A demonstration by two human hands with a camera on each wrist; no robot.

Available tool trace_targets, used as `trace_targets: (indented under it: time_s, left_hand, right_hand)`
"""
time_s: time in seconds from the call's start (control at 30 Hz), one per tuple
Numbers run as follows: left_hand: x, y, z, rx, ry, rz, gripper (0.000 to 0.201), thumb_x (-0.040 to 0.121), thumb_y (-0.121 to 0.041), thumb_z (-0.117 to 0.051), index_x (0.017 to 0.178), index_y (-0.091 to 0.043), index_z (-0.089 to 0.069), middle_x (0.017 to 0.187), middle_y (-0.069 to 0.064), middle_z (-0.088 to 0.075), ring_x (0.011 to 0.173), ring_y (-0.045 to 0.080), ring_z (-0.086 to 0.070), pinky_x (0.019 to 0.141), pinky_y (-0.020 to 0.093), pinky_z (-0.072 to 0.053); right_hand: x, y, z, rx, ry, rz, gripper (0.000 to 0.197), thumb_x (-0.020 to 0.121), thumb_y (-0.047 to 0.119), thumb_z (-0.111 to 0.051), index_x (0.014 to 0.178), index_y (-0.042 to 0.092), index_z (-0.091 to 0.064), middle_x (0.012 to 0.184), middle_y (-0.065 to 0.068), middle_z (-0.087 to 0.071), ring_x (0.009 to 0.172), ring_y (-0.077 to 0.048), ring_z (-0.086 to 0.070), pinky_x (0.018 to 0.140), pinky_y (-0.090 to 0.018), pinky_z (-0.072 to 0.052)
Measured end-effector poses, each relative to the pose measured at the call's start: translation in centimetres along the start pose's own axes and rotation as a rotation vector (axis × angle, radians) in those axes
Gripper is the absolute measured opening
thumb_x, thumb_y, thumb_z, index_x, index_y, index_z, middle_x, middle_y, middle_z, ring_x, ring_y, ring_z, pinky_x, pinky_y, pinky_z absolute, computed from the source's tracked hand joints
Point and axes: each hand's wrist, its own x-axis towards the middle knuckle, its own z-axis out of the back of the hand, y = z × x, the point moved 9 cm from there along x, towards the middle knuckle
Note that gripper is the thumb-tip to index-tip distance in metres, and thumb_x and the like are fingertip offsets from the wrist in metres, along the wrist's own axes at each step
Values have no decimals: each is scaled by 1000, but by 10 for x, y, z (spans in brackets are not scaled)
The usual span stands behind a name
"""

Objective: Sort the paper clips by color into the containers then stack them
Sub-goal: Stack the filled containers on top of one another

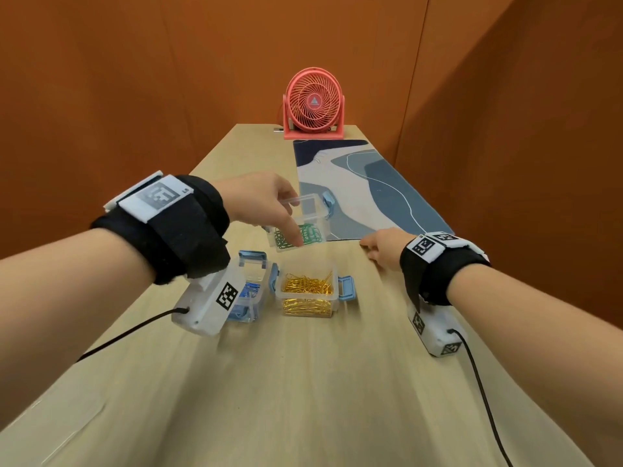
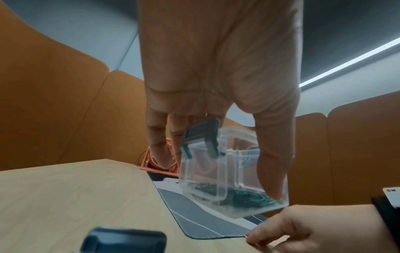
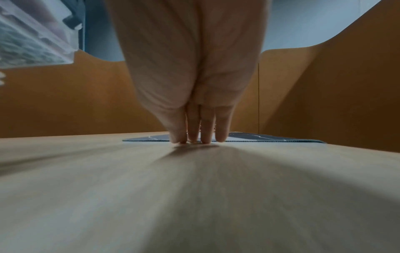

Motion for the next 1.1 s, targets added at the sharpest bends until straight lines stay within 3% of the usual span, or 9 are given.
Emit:
trace_targets:
  time_s: [0.13,0.27,0.43,0.5,0.57,0.67,0.83,0.97,1.1]
  left_hand:
    - [1,2,-4,-25,0,6,71,66,-32,-82,128,-18,-50,118,-3,-61,99,17,-58,73,21,-45]
    - [-2,3,-7,-33,10,6,71,67,-30,-81,129,-18,-49,120,-2,-60,99,17,-57,69,19,-43]
    - [-9,4,-7,-38,18,-1,71,68,-30,-81,130,-18,-49,122,-1,-59,101,17,-57,79,23,-43]
    - [-13,5,-3,-39,8,1,71,67,-29,-81,130,-18,-49,120,-2,-60,100,17,-57,78,23,-42]
    - [-16,7,3,-33,-11,8,71,67,-30,-81,129,-18,-49,119,-2,-60,100,16,-57,76,22,-43]
    - [-21,12,12,-24,-39,27,71,67,-31,-82,128,-17,-50,117,-2,-61,100,17,-57,77,24,-44]
    - [-26,15,10,-35,-30,29,72,66,-29,-82,129,-17,-50,118,-2,-60,98,15,-57,66,18,-46]
    - [-28,3,-10,-17,36,-34,74,68,-30,-81,133,-18,-46,121,-4,-59,99,13,-54,70,15,-42]
    - [-24,-11,-32,57,77,-83,80,67,-30,-82,135,-18,-43,123,-4,-58,102,12,-53,80,20,-39]
  right_hand:
    - [2,-6,12,45,-83,6,26,90,8,-54,113,5,-66,119,-13,-64,111,-29,-58,98,-33,-45]
    - [-5,-8,13,82,-93,-39,22,85,-1,-54,99,3,-71,109,-14,-68,103,-30,-63,91,-33,-50]
    - [-22,-11,6,25,-96,-95,17,80,8,-63,97,5,-65,100,-13,-67,82,-24,-58,81,-31,-53]
    - [-30,-9,12,209,-152,-87,9,77,8,-67,84,9,-61,87,-8,-63,78,-22,-55,75,-29,-51]
    - [-41,0,23,641,-227,-24,15,74,6,-70,77,13,-57,76,-4,-62,72,-19,-59,74,-29,-53]
    - [-56,33,26,1088,-97,147,17,77,1,-69,83,12,-57,70,-4,-65,66,-13,-63,68,-22,-55]
    - [-61,57,21,952,-28,207,17,78,10,-71,94,13,-64,80,-2,-69,72,-8,-62,65,-18,-50]
    - [-63,30,21,882,-140,55,17,87,15,-61,103,10,-64,91,-3,-66,81,-12,-60,68,-20,-50]
    - [-75,20,-17,887,202,-166,35,92,27,-56,112,-1,-58,90,-9,-67,73,-17,-66,67,-26,-56]
